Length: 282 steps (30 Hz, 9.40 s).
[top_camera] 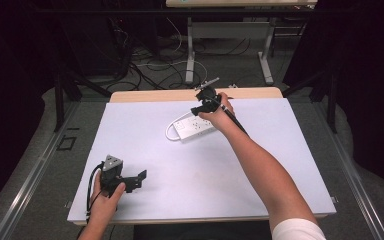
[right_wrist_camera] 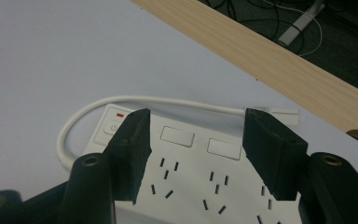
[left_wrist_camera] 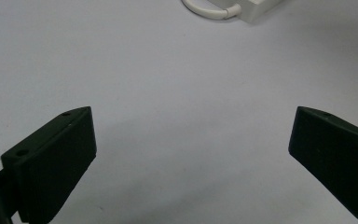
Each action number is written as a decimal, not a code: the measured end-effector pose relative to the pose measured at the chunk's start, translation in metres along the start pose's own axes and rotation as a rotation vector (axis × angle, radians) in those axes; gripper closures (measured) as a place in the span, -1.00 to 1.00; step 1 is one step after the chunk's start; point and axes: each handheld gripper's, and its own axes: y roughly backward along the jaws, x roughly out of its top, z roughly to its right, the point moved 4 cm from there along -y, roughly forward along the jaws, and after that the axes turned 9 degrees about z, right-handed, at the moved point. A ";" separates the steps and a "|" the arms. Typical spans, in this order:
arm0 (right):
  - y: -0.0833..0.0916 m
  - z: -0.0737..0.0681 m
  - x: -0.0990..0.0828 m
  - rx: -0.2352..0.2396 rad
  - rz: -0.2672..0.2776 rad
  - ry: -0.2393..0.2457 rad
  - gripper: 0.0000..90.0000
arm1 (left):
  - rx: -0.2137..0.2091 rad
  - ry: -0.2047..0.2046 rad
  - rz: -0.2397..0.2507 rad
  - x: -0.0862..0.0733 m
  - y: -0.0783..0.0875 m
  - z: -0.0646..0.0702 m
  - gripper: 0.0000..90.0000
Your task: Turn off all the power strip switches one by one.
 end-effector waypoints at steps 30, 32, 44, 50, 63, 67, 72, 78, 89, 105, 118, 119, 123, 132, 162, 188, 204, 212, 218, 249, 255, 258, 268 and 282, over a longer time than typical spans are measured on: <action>-0.040 -0.033 -0.009 0.074 -0.080 -0.044 0.58 | -0.007 0.007 0.002 0.000 0.001 -0.001 -0.99; -0.039 -0.036 -0.009 0.082 -0.136 -0.034 0.69 | -0.005 0.007 0.003 0.000 0.001 -0.001 -0.99; -0.051 -0.046 -0.016 0.112 -0.109 -0.045 1.00 | -0.012 0.002 -0.009 -0.001 0.001 -0.002 -0.99; -0.058 -0.049 -0.020 0.128 -0.124 -0.050 1.00 | -0.007 0.014 0.002 -0.001 0.001 -0.001 -0.99; -0.065 -0.059 -0.024 0.125 -0.109 -0.025 1.00 | -0.011 0.010 -0.001 -0.001 0.000 -0.001 -0.99; -0.067 -0.060 -0.024 0.108 -0.117 -0.014 1.00 | -0.016 0.005 -0.015 -0.001 0.001 -0.001 -0.99; -0.067 -0.060 -0.024 0.111 -0.118 -0.012 1.00 | -0.013 0.004 -0.014 -0.001 0.001 0.000 -0.99; -0.068 -0.058 -0.025 0.121 -0.120 -0.042 1.00 | -0.011 0.000 -0.017 -0.001 0.000 0.000 -0.99; -0.064 -0.055 -0.023 0.120 -0.125 -0.059 1.00 | -0.009 0.008 -0.010 -0.002 0.000 -0.001 -0.99; -0.053 -0.027 -0.015 0.043 -0.092 -0.091 1.00 | -0.007 0.014 -0.015 -0.002 0.000 -0.002 -0.98; -0.053 -0.009 -0.018 0.000 -0.104 -0.106 1.00 | -0.008 0.015 -0.014 -0.002 0.000 -0.002 -0.99; -0.055 -0.009 -0.018 0.005 -0.088 -0.109 1.00 | -0.013 0.013 -0.027 -0.002 0.001 -0.002 -0.98; -0.053 -0.005 -0.021 -0.012 -0.131 -0.111 1.00 | -0.011 0.014 -0.024 -0.002 0.001 -0.003 -0.98; -0.055 0.001 -0.028 -0.018 -0.143 -0.125 1.00 | -0.011 0.013 -0.025 -0.002 0.001 -0.003 -0.98; -0.059 0.001 -0.030 -0.014 -0.119 -0.163 1.00 | -0.009 0.014 -0.019 -0.002 0.002 -0.003 -0.98; -0.049 0.024 -0.030 -0.084 -0.132 -0.154 1.00 | -0.007 0.016 -0.019 -0.002 0.001 -0.003 -0.98; -0.051 0.035 -0.034 -0.112 -0.142 -0.162 1.00 | -0.010 0.023 -0.025 -0.002 0.002 -0.004 -0.98; -0.051 0.036 -0.035 -0.103 -0.140 -0.164 1.00 | -0.009 0.022 -0.025 -0.002 0.002 -0.004 -0.98; -0.053 0.031 -0.035 -0.081 -0.124 -0.174 1.00 | -0.008 0.022 -0.025 -0.002 0.002 -0.004 -0.98; -0.053 0.033 -0.038 -0.093 -0.089 -0.182 1.00 | 0.001 0.025 -0.020 -0.003 0.003 -0.004 -0.98; -0.052 0.033 -0.039 -0.136 -0.105 -0.189 1.00 | 0.002 0.026 -0.022 -0.003 0.004 -0.004 -0.98; -0.049 0.039 -0.042 -0.112 -0.099 -0.208 1.00 | 0.002 0.026 -0.022 -0.003 0.003 -0.004 -0.98; -0.048 0.042 -0.043 -0.085 -0.092 -0.216 1.00 | -0.002 0.021 -0.026 -0.003 0.002 -0.004 -0.98; -0.045 0.046 -0.039 -0.105 -0.090 -0.182 0.97 | 0.003 0.024 -0.027 -0.003 0.002 -0.005 -0.98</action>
